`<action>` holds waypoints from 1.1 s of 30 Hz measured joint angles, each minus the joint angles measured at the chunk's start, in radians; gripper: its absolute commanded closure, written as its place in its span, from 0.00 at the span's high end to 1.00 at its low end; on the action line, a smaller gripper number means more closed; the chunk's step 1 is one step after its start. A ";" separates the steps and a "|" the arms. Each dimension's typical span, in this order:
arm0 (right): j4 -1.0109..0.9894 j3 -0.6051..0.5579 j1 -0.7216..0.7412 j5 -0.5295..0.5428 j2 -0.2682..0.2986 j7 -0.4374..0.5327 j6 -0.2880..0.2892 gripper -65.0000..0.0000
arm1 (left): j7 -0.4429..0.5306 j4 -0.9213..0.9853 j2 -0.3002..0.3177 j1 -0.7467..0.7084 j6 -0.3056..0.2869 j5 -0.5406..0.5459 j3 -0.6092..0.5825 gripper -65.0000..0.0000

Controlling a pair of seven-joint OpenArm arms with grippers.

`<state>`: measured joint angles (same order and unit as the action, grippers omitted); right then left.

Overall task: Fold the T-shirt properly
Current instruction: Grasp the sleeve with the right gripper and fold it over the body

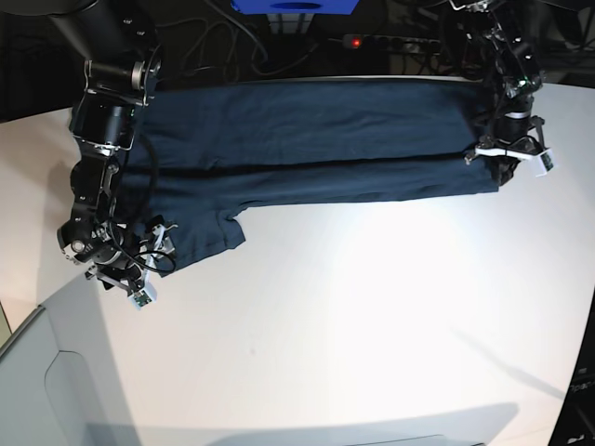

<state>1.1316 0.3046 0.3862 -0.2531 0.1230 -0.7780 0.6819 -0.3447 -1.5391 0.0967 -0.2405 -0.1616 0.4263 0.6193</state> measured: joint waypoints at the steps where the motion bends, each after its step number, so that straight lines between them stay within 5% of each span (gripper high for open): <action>1: -0.034 0.003 0.010 0.000 0.002 0.004 0.000 0.68 | 0.000 0.000 0.000 0.000 0.000 0.000 0.000 0.00; 9: -0.128 0.004 0.029 0.008 0.006 0.098 -0.001 0.64 | 0.000 0.000 0.000 0.000 0.000 0.000 0.000 0.00; 17: -0.127 0.002 0.017 0.023 0.009 0.108 -0.002 0.00 | 0.000 0.000 0.000 0.002 0.000 0.000 0.000 0.00; 24: -0.040 0.002 -0.009 0.008 0.005 0.037 0.000 0.00 | 0.000 0.000 0.000 0.005 0.000 0.001 0.000 0.00; 33: 0.584 0.005 -0.256 0.013 0.005 -0.078 0.000 0.00 | 0.000 0.000 0.003 0.005 -0.001 0.005 0.000 0.00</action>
<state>1.7157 0.3096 0.1307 -0.2398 0.1284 -0.8558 0.6823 -0.3450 -1.5391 0.0994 -0.2352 -0.1623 0.4309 0.6189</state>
